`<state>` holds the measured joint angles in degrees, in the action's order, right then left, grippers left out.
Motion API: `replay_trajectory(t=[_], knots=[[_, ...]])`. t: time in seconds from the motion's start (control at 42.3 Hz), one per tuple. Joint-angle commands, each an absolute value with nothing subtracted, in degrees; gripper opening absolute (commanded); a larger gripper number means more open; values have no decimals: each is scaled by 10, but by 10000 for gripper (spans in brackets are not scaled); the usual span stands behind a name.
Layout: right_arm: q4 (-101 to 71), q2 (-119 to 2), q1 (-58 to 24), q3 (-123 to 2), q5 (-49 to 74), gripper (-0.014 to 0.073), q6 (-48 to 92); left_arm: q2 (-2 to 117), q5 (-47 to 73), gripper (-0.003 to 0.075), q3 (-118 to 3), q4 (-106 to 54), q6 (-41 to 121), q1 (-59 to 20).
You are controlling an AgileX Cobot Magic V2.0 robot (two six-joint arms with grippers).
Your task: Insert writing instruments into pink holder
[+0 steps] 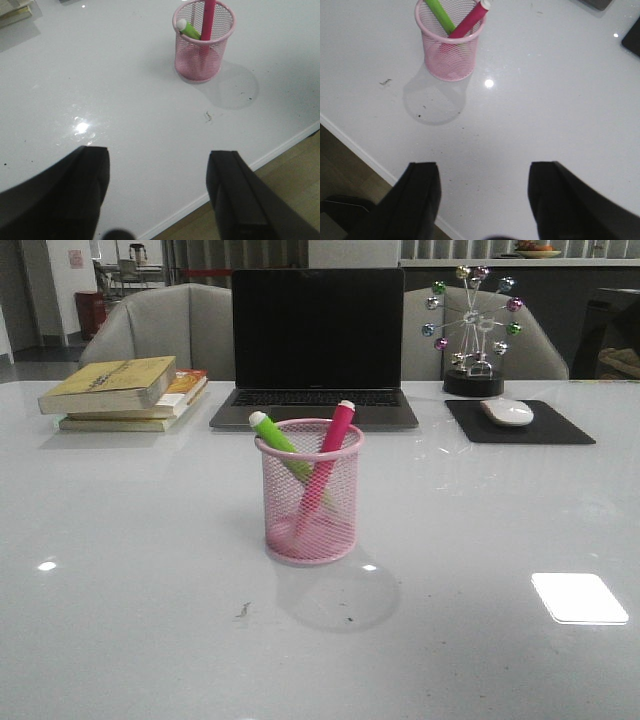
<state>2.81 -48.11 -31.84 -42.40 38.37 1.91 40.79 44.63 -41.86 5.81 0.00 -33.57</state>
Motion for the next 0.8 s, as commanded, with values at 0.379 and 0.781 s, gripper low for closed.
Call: replay_trajectory(t=[0.379,0.781], knots=[[10,-479,-318,-440,361,246,24,388,384,293,-412,46,-4,-338],[10,-479,-318,-440,366,29,24,388,384,92,-412,46,-4,-338]])
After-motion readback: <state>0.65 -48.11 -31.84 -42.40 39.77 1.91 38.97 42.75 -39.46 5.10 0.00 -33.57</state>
